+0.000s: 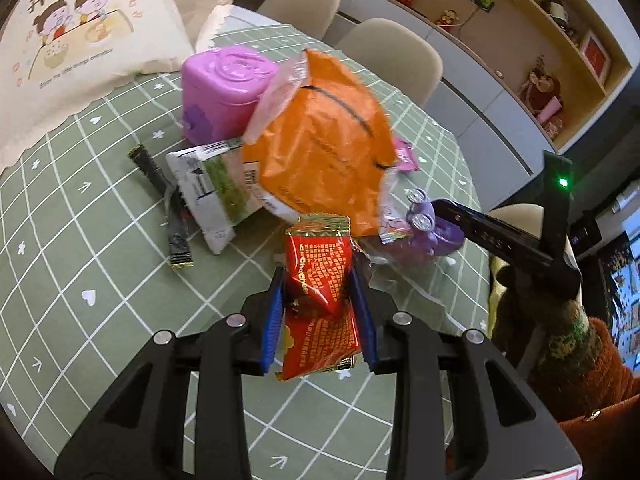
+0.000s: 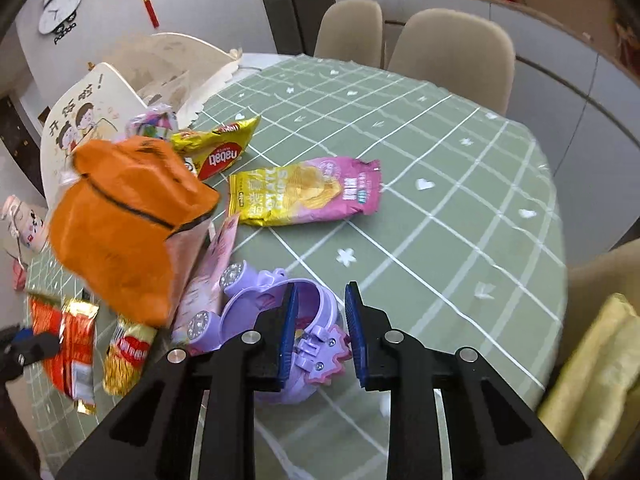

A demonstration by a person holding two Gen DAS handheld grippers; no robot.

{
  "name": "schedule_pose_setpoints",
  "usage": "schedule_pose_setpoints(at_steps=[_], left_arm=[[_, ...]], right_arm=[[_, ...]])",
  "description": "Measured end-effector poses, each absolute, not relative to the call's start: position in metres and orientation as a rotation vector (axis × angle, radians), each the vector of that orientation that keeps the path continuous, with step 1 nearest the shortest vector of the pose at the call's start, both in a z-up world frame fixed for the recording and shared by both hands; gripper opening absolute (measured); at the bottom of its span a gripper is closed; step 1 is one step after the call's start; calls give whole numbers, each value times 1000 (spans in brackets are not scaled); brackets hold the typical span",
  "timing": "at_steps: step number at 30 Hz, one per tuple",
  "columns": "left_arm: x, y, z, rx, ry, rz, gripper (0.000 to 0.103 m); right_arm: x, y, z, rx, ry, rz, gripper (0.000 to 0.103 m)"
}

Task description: Collect trash

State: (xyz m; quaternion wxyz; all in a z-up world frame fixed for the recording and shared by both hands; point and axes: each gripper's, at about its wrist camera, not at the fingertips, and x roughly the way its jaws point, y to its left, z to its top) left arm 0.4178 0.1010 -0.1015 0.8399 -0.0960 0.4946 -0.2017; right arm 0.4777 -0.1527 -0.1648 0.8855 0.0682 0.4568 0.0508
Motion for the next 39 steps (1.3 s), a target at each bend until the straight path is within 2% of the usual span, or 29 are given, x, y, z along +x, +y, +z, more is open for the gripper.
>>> schedule_pose_setpoints(at_steps=[9, 16, 22, 23, 24, 26, 27, 32, 39], left_arm=[[400, 82, -90, -181, 1022, -519, 30], [389, 81, -86, -175, 1015, -540, 31], [384, 91, -92, -205, 1045, -510, 31], [383, 94, -92, -206, 1044, -504, 31], [382, 98, -92, -208, 1041, -495, 31], [381, 108, -90, -215, 1031, -467, 31], [382, 112, -90, -220, 1028, -455, 31], [390, 136, -91, -264, 1017, -388, 31], [391, 151, -96, -297, 1023, -349, 31]], right_arm=[[416, -161, -135, 106, 891, 84, 24], [383, -143, -158, 46, 928, 96, 24], [395, -151, -175, 46, 886, 10, 24], [400, -156, -177, 71, 880, 6, 25], [404, -160, -177, 94, 888, 7, 32], [408, -165, -173, 143, 889, 35, 40], [406, -164, -166, 149, 865, 58, 41], [399, -120, -142, 99, 802, 299, 42], [419, -59, -178, -11, 878, 390, 42]])
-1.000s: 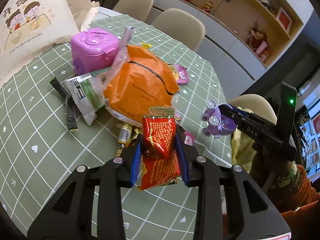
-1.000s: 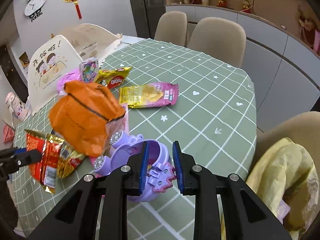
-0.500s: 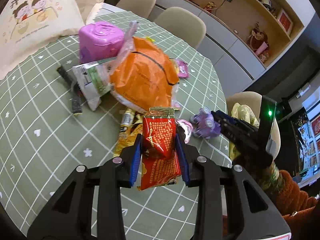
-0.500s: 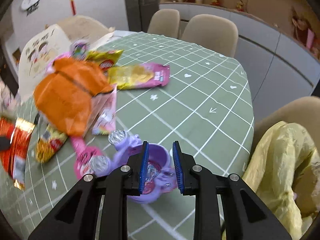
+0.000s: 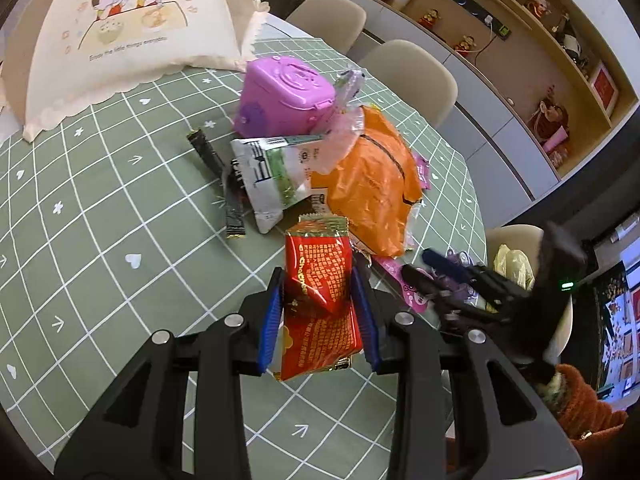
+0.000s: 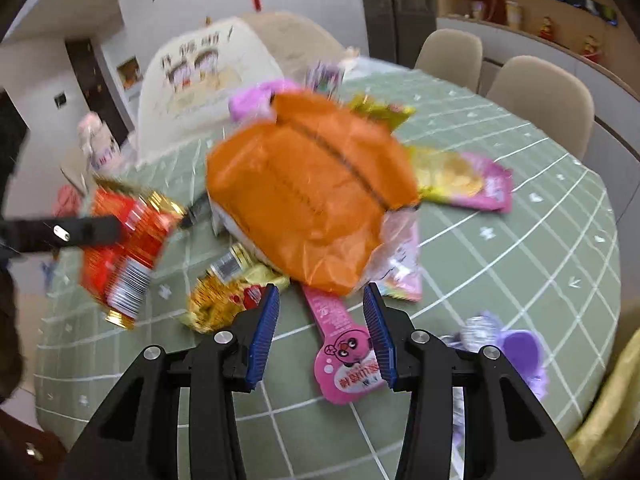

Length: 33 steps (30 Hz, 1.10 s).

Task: Collect trash
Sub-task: 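Grasp the pink candy stick with the right gripper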

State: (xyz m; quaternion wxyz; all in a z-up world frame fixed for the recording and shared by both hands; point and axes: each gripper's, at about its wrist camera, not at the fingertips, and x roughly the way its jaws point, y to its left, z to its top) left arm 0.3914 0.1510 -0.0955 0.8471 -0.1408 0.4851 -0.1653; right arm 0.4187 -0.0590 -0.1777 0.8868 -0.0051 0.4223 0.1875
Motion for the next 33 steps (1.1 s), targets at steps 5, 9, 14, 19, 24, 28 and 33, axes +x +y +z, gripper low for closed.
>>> schedule_pose_setpoints(at_steps=[5, 9, 14, 19, 24, 28, 33], left_arm=[[393, 159, -100, -316, 1032, -324, 31], [395, 159, -104, -327, 1043, -328, 31], [394, 157, -106, -326, 1046, -334, 31], [393, 163, -105, -341, 1038, -315, 31], [394, 165, -107, -350, 1045, -314, 31], [393, 161, -106, -339, 1045, -330, 31], [394, 161, -106, -336, 1043, -337, 31]], right_arm=[[413, -54, -193, -117, 881, 369, 42], [412, -62, -192, -107, 894, 351, 42], [417, -59, -189, -47, 949, 368, 42], [404, -52, -184, 18, 941, 447, 42], [401, -64, -188, 28, 944, 378, 42], [400, -64, -195, 24, 982, 361, 42], [394, -65, -197, 36, 961, 348, 44]])
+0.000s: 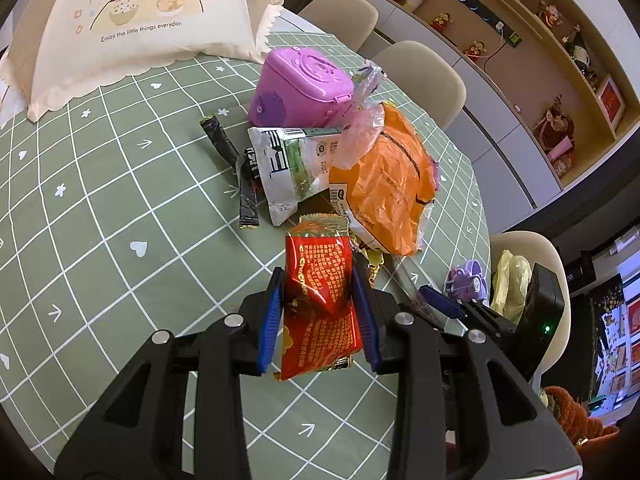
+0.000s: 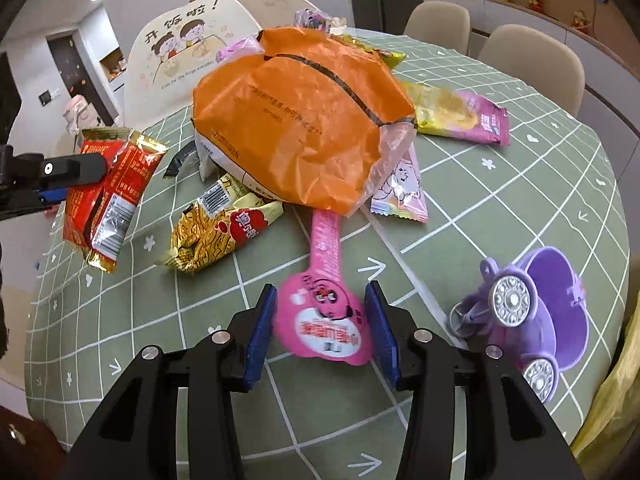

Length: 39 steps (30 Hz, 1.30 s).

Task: Collect trash
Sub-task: 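Grasp the pink candy stick with the right gripper, then carry both items to the yellow bag and open both grippers inside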

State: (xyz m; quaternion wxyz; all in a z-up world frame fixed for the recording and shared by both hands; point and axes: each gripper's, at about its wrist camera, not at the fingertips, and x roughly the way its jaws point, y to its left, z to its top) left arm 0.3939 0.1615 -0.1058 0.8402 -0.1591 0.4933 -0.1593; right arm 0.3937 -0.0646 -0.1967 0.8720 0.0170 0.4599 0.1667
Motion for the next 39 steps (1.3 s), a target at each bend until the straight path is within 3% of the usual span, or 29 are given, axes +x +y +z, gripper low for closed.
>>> schedule_pose_setpoints(at_steps=[6, 21, 29, 39], left_arm=[[390, 159, -103, -328, 1037, -349, 31], [374, 109, -45, -192, 909, -414, 31], [370, 33, -22, -138, 874, -553, 31], [362, -103, -37, -30, 928, -790, 31]], right_arm=[[404, -73, -193, 56, 1032, 379, 41], [365, -111, -80, 35, 786, 280, 40], [335, -175, -49, 49, 708, 157, 40], [293, -289, -49, 83, 683, -54, 40]])
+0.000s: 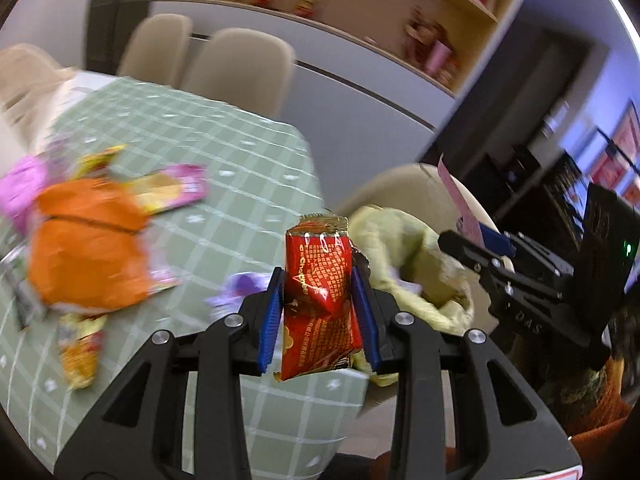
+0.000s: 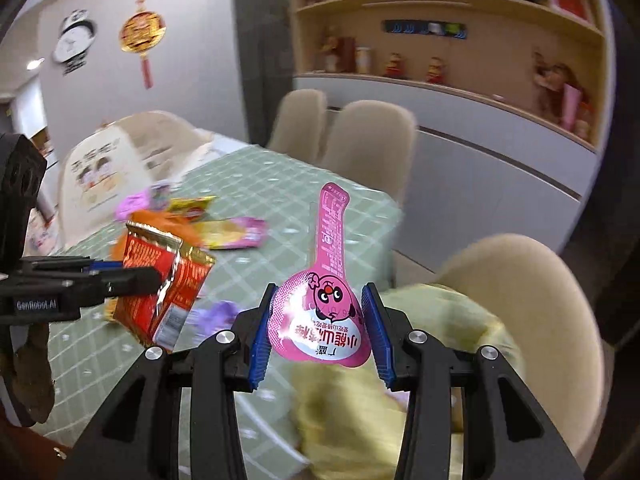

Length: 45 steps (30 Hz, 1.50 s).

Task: Collect trash
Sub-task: 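Carry both items to the yellow bag and open both grippers inside, then move both grippers back over the table toward the orange plastic bag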

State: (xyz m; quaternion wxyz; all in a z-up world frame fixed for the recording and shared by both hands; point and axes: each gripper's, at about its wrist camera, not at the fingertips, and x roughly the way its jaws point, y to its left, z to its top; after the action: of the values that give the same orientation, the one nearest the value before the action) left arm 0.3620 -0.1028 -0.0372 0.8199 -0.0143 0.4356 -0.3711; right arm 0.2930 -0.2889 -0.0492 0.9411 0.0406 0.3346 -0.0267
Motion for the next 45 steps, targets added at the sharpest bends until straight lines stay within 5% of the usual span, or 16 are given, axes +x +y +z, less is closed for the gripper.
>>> schedule_pose_setpoints(at_steps=[15, 17, 19, 23, 38, 42, 45], left_arm=[[355, -292, -74, 95, 969, -1025, 36], [357, -298, -82, 69, 1004, -1047, 65], [362, -300, -89, 31, 1046, -1055, 80], [366, -289, -87, 3, 1038, -982, 93], [386, -162, -75, -95, 982, -643, 93], [387, -131, -72, -110, 972, -591, 93], [387, -109, -71, -111, 965, -560, 93]], right_arm=[[231, -426, -75, 183, 700, -297, 40], [228, -435, -77, 190, 699, -295, 40], [228, -443, -81, 199, 702, -288, 40], [236, -446, -90, 223, 721, -257, 40], [305, -400, -155, 233, 895, -86, 41], [308, -394, -166, 271, 916, -89, 53], [306, -392, -165, 293, 918, -103, 53]])
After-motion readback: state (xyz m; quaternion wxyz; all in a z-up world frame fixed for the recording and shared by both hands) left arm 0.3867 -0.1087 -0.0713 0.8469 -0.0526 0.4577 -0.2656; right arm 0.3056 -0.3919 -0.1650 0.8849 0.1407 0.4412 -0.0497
